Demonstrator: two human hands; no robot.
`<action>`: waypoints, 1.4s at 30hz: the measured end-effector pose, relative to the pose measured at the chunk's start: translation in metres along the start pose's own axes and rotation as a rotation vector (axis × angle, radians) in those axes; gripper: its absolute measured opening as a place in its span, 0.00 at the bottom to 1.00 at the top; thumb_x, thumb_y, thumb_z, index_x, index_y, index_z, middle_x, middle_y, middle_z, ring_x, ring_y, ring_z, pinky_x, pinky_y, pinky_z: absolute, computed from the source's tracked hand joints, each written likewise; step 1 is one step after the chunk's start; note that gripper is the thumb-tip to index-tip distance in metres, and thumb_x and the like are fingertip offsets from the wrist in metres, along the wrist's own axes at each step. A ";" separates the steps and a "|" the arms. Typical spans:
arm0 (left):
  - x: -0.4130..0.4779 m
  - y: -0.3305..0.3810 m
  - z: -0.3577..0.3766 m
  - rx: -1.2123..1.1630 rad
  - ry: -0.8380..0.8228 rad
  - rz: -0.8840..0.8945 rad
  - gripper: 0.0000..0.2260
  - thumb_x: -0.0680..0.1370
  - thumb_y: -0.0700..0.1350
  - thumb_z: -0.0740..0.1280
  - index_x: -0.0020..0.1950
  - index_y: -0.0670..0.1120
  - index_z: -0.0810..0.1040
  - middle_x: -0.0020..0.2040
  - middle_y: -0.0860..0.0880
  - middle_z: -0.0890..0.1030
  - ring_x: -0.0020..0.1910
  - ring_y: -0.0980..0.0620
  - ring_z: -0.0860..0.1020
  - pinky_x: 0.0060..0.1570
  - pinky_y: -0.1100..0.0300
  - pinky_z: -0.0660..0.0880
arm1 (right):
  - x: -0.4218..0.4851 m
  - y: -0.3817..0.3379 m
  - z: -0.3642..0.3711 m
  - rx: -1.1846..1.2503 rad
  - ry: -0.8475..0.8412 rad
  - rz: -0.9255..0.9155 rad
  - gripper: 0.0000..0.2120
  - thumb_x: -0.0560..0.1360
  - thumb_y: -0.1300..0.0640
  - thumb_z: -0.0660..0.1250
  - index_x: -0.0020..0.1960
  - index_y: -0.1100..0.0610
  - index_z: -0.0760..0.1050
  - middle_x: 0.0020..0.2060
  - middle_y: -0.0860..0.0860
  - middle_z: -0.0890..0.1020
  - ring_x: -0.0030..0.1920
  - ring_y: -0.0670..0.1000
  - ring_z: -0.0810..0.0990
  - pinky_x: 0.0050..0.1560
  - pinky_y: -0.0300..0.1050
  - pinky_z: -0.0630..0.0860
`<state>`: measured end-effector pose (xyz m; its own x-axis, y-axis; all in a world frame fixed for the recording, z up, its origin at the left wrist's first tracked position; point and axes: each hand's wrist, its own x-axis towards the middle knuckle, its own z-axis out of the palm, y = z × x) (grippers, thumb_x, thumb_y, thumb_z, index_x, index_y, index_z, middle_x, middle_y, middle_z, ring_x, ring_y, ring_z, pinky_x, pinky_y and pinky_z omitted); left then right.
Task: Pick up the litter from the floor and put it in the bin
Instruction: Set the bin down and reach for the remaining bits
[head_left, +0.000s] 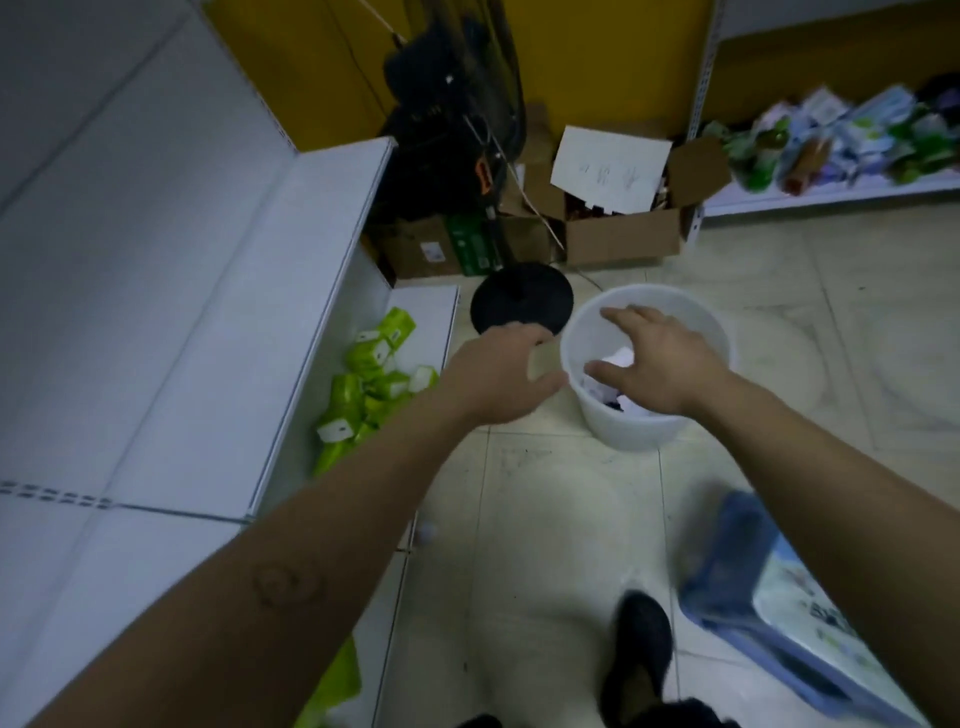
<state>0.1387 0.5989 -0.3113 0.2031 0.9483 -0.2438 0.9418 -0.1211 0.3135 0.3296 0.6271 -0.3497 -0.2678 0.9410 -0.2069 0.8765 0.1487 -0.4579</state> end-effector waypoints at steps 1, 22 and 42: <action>-0.009 -0.003 0.000 -0.011 0.016 0.017 0.27 0.76 0.58 0.65 0.72 0.47 0.67 0.69 0.46 0.72 0.67 0.46 0.69 0.65 0.51 0.68 | -0.008 -0.006 0.004 -0.005 0.000 0.007 0.36 0.73 0.38 0.64 0.76 0.50 0.57 0.75 0.54 0.63 0.69 0.60 0.66 0.66 0.59 0.66; -0.237 0.011 -0.093 -0.106 0.313 0.096 0.32 0.68 0.67 0.60 0.67 0.51 0.72 0.64 0.48 0.77 0.60 0.47 0.76 0.55 0.51 0.74 | -0.190 -0.174 -0.082 -0.247 0.159 -0.151 0.36 0.72 0.36 0.65 0.74 0.52 0.61 0.70 0.57 0.69 0.67 0.61 0.69 0.63 0.58 0.69; -0.283 -0.155 0.126 -0.393 0.036 -0.550 0.25 0.76 0.53 0.64 0.71 0.46 0.67 0.68 0.44 0.73 0.65 0.44 0.72 0.61 0.48 0.71 | -0.160 -0.176 0.150 -0.139 -0.354 -0.113 0.35 0.74 0.40 0.64 0.76 0.51 0.56 0.75 0.56 0.61 0.73 0.58 0.62 0.70 0.57 0.63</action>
<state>-0.0306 0.3119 -0.4067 -0.2932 0.8517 -0.4343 0.7368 0.4908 0.4650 0.1579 0.4048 -0.3654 -0.4655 0.7570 -0.4586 0.8730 0.3076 -0.3784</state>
